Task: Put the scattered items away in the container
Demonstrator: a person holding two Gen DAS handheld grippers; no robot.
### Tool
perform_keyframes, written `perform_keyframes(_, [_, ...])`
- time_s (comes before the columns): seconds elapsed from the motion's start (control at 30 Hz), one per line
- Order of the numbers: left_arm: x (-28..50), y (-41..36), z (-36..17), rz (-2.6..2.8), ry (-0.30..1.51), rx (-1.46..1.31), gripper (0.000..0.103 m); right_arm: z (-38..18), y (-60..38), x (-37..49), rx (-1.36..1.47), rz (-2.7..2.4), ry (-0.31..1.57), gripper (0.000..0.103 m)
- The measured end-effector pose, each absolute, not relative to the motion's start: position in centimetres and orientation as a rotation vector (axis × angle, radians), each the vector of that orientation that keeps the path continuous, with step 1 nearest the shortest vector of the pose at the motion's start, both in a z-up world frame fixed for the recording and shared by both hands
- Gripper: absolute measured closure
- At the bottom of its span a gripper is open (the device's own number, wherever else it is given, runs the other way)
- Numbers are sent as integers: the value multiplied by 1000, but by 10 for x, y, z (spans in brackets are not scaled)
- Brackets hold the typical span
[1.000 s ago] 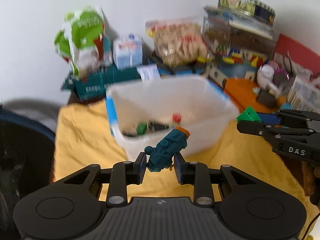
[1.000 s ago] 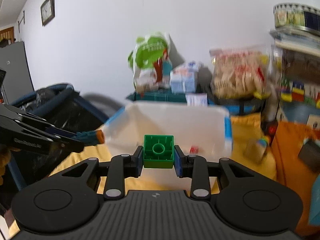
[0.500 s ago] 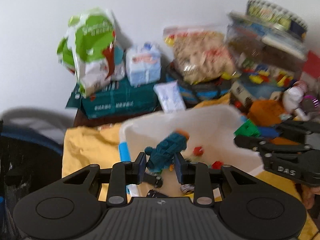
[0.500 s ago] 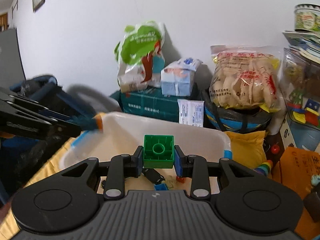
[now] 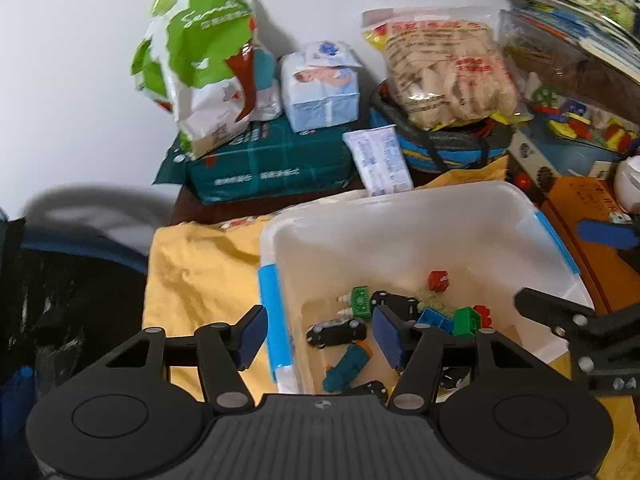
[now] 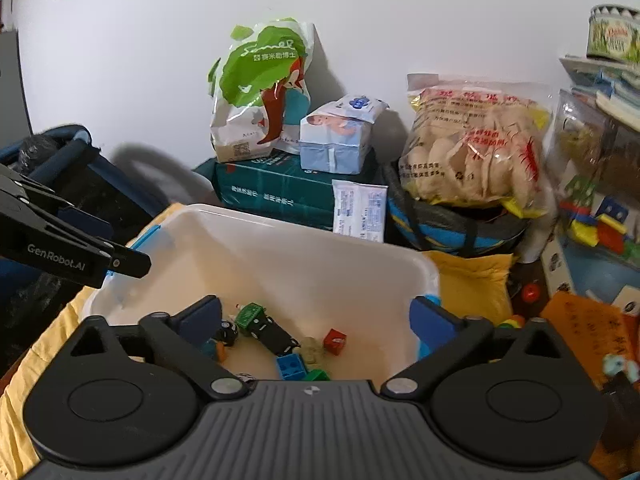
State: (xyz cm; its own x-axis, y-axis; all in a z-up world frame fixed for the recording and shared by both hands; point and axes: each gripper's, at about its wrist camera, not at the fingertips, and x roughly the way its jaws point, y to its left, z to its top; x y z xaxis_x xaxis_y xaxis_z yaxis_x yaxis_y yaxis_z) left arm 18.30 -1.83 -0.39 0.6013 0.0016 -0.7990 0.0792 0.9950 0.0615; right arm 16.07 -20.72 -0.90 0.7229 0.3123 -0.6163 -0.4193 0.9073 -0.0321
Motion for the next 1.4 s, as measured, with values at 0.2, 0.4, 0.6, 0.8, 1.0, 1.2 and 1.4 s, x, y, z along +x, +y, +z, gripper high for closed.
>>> perform_keyframes(0.2, [193,-24,16,-62,1023,90,41,14,-194,168,-284,405,737,0])
perform_keyframes(0.4, [202,-30,22,-61,1092,113,41,20,-198,197,-185,394,967,0])
perform_keyframes(0.6, [201,-32,25,-61,1107,134,41,29,-192,201,-246,403,1012,0])
perform_keyframes(0.8, [203,-29,21,-39,1118,131,41,27,-186,202,-284,405,1026,0])
perform_keyframes(1.0, [204,-26,14,-28,1133,127,41,18,-186,201,-274,399,1047,0])
perform_keyframes(1.2, [204,-27,12,-32,1136,140,41,15,-186,199,-277,394,1049,0])
perform_keyframes(1.4, [204,-27,12,-35,1136,137,41,12,-185,197,-289,392,1054,0])
